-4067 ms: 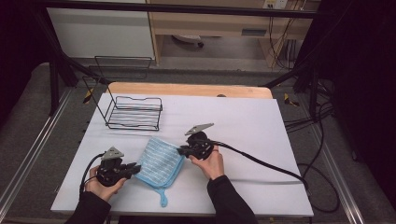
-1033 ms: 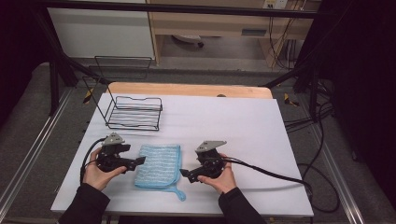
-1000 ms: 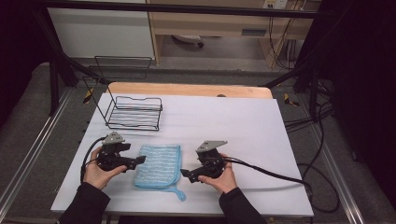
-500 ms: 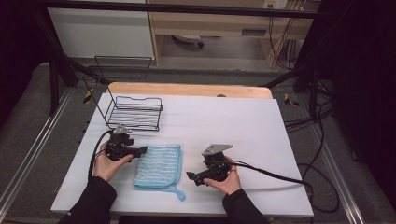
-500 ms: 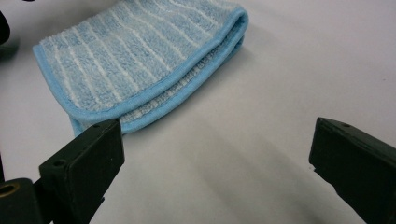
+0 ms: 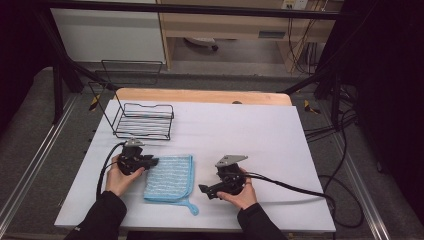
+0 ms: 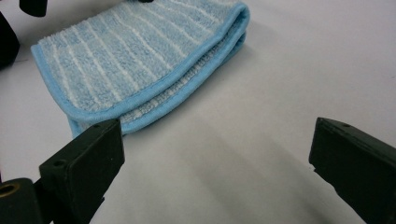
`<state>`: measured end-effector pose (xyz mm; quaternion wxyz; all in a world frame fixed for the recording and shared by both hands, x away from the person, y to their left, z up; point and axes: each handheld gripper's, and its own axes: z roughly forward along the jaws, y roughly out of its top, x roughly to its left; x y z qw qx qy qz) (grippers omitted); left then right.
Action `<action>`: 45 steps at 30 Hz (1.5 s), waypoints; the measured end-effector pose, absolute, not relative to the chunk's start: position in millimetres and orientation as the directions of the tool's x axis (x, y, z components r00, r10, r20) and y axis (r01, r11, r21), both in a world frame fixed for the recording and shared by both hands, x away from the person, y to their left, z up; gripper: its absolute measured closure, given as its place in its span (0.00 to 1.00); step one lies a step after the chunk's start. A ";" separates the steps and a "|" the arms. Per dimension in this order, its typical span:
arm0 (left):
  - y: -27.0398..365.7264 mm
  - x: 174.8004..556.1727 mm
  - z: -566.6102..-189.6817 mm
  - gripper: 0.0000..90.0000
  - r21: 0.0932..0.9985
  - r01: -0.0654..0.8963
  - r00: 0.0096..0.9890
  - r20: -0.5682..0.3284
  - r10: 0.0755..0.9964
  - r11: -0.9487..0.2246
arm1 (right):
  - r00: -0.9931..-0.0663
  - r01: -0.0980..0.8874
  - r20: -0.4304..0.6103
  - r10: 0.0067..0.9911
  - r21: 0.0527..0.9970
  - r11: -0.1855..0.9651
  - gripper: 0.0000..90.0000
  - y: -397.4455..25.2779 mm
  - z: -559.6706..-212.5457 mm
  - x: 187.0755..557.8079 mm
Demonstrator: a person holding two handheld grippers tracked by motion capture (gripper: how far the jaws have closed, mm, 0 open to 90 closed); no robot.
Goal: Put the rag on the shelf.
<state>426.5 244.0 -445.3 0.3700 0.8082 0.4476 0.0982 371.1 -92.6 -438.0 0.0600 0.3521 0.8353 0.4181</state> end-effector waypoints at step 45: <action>241.5 424.9 -447.1 0.87 0.687 0.640 0.592 -0.154 0.791 -0.346 | -0.681 0.617 0.253 0.687 0.703 0.353 0.66 -19.1 -453.1 446.1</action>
